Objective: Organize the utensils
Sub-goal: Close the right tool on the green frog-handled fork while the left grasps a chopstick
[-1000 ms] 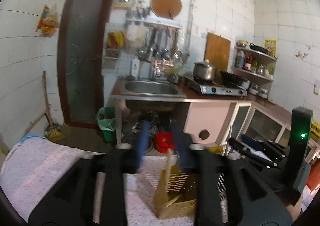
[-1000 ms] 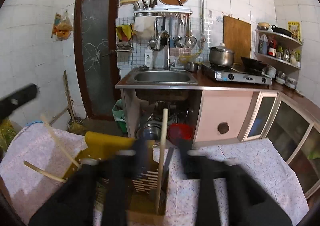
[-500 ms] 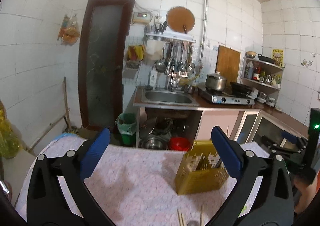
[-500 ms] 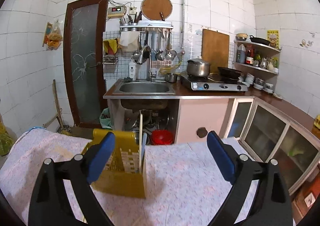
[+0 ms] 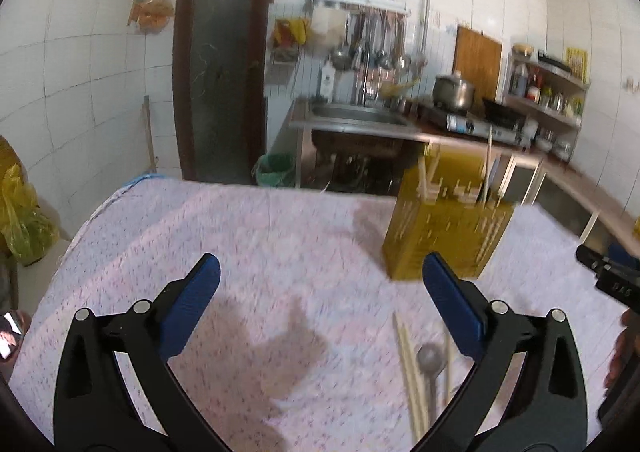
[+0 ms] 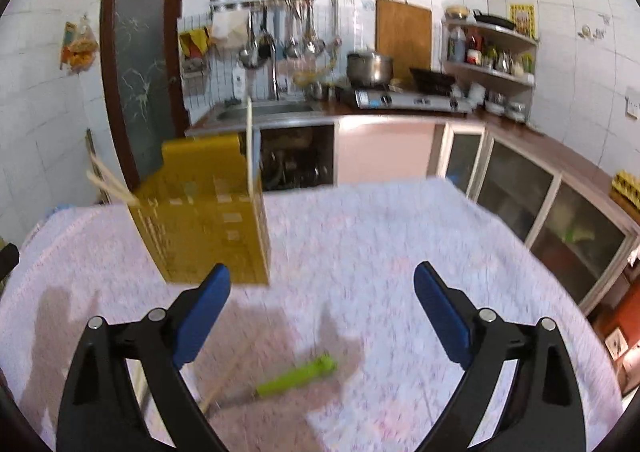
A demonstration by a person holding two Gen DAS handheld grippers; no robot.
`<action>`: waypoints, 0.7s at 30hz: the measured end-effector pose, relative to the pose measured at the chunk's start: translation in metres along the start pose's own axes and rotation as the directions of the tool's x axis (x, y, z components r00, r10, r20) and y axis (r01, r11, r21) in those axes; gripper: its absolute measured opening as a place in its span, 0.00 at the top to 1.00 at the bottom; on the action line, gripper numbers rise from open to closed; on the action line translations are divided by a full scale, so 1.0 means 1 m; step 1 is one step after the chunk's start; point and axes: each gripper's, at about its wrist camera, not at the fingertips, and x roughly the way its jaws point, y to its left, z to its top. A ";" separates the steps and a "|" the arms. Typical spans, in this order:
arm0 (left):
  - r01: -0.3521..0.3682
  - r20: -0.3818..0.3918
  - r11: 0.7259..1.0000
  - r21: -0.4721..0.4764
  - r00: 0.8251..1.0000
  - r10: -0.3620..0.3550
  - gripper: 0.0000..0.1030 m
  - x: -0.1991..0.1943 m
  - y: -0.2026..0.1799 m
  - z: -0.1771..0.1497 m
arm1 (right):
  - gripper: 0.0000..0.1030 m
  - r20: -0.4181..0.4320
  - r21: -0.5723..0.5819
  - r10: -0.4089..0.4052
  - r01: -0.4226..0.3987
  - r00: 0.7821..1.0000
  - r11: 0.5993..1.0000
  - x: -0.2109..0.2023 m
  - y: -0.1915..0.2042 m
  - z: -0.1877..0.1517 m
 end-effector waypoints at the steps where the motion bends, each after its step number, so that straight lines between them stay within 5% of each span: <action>1: -0.005 -0.010 1.000 0.016 1.000 0.005 0.05 0.004 -0.003 -0.006 | 0.12 -0.017 0.001 -0.012 0.012 1.000 1.000 0.004 0.000 -0.009; 8: -0.003 -0.106 0.998 0.059 0.994 0.010 0.05 0.037 -0.020 -0.046 | 0.12 -0.175 0.082 -0.099 0.115 0.979 0.990 0.038 -0.009 -0.054; 13: -0.007 -0.158 0.998 0.062 0.987 0.016 0.05 0.057 -0.032 -0.061 | 0.14 -0.289 0.167 -0.083 0.135 0.954 0.977 0.062 -0.008 -0.072; 18: -0.020 -0.197 0.997 0.073 0.980 0.034 0.05 0.072 -0.040 -0.067 | 0.48 -0.366 0.192 -0.059 0.137 0.929 0.972 0.083 0.005 -0.084; 21: -0.026 -0.228 0.998 0.056 0.973 0.038 0.05 0.083 -0.040 -0.068 | 0.52 -0.389 0.177 -0.065 0.144 0.919 0.974 0.095 0.013 -0.087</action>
